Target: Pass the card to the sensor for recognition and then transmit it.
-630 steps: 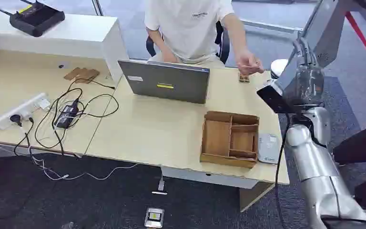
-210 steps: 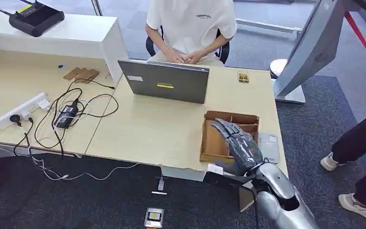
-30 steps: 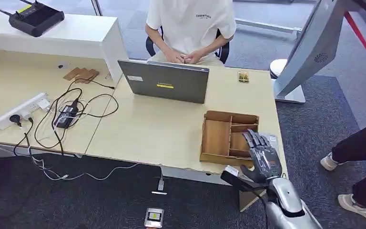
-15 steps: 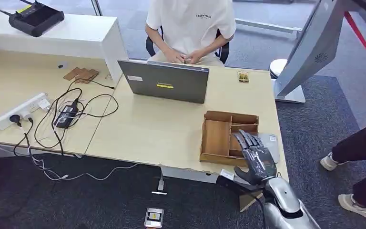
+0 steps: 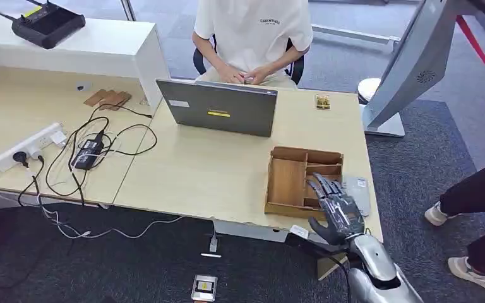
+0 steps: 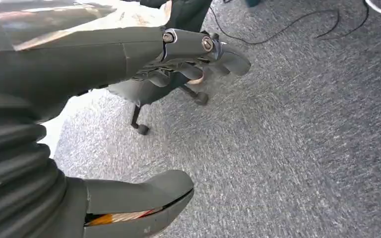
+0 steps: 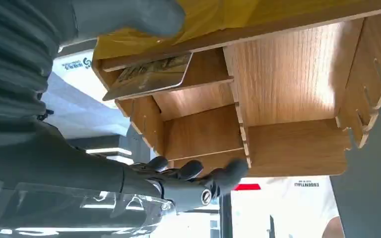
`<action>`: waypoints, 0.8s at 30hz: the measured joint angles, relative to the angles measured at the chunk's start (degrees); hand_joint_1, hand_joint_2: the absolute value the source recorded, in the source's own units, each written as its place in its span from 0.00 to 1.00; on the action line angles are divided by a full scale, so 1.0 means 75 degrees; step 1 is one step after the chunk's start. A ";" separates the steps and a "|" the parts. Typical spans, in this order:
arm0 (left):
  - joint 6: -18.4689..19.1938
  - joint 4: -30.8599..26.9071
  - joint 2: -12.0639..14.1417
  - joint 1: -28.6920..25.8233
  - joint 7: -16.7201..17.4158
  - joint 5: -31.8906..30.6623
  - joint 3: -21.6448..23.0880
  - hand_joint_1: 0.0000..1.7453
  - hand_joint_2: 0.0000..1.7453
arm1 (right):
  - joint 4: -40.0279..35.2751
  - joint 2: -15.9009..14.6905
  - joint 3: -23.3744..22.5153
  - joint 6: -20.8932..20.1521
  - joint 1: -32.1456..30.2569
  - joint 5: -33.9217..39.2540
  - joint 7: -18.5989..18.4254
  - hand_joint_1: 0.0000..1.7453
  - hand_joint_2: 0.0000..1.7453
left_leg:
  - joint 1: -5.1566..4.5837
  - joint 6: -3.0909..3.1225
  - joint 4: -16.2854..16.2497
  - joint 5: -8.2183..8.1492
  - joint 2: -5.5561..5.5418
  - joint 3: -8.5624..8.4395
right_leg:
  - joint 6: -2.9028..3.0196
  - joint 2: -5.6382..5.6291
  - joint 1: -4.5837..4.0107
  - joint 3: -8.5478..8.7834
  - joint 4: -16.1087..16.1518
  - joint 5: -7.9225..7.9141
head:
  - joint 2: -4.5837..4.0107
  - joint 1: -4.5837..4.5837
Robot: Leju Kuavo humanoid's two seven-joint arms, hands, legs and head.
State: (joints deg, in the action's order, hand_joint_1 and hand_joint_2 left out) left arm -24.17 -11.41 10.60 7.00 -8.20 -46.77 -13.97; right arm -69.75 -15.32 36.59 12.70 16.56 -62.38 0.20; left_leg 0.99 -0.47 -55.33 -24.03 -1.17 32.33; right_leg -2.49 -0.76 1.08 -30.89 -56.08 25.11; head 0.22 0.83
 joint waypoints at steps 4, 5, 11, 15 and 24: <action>-0.0038 0.0000 -0.0003 -0.0004 -0.0003 0.0000 -0.0035 0.00 1.00 | 0.0003 -0.0003 -0.0003 -0.0012 0.0000 0.0026 -0.0087 0.09 1.00 | 0.0000 0.0000 0.0000 0.0000 0.0000 0.0000 | 0.0000 0.0000 0.0000 0.0000 0.0000 0.0000 | 0.0000 0.0000; -0.0038 0.0000 -0.0003 -0.0006 -0.0003 0.0000 -0.0038 0.00 1.00 | 0.0003 -0.0006 -0.0006 -0.0006 0.0000 0.0029 -0.0108 0.00 1.00 | 0.0000 0.0000 0.0000 0.0000 0.0000 0.0000 | 0.0000 0.0000 0.0000 0.0000 0.0000 0.0000 | 0.0000 0.0000; -0.0052 0.0003 -0.0003 -0.0009 -0.0003 -0.0015 -0.0041 0.00 1.00 | 0.0003 -0.0032 -0.0009 0.0021 -0.0001 0.0035 -0.0154 0.00 1.00 | 0.0000 0.0000 0.0000 0.0000 0.0000 0.0000 | 0.0000 0.0000 0.0000 0.0000 0.0000 0.0000 | 0.0000 0.0000; -0.0058 0.0000 -0.0003 -0.0007 0.0000 -0.0058 -0.0041 0.00 1.00 | 0.0003 -0.0041 -0.0009 0.0038 -0.0001 0.0029 -0.0172 0.00 1.00 | 0.0000 0.0000 0.0000 0.0000 0.0000 -0.0001 | 0.0000 0.0000 0.0000 -0.0001 0.0000 0.0000 | 0.0000 0.0000; -0.0058 0.0000 -0.0003 -0.0007 0.0000 -0.0108 -0.0041 0.00 1.00 | 0.0006 -0.0151 -0.0023 0.0207 -0.0038 0.0114 -0.0242 0.00 1.00 | 0.0000 0.0000 0.0000 0.0000 0.0000 0.0000 | 0.0000 0.0000 0.0000 -0.0001 0.0000 0.0000 | 0.0000 0.0000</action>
State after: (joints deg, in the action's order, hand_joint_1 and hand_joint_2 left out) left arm -24.61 -11.41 10.58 6.95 -8.20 -47.58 -14.27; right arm -69.70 -16.46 36.41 14.25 16.27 -61.53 -1.62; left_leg 0.98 -0.47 -55.34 -24.03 -1.17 32.33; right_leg -2.49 -0.76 1.08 -30.90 -56.08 25.11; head 0.22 0.83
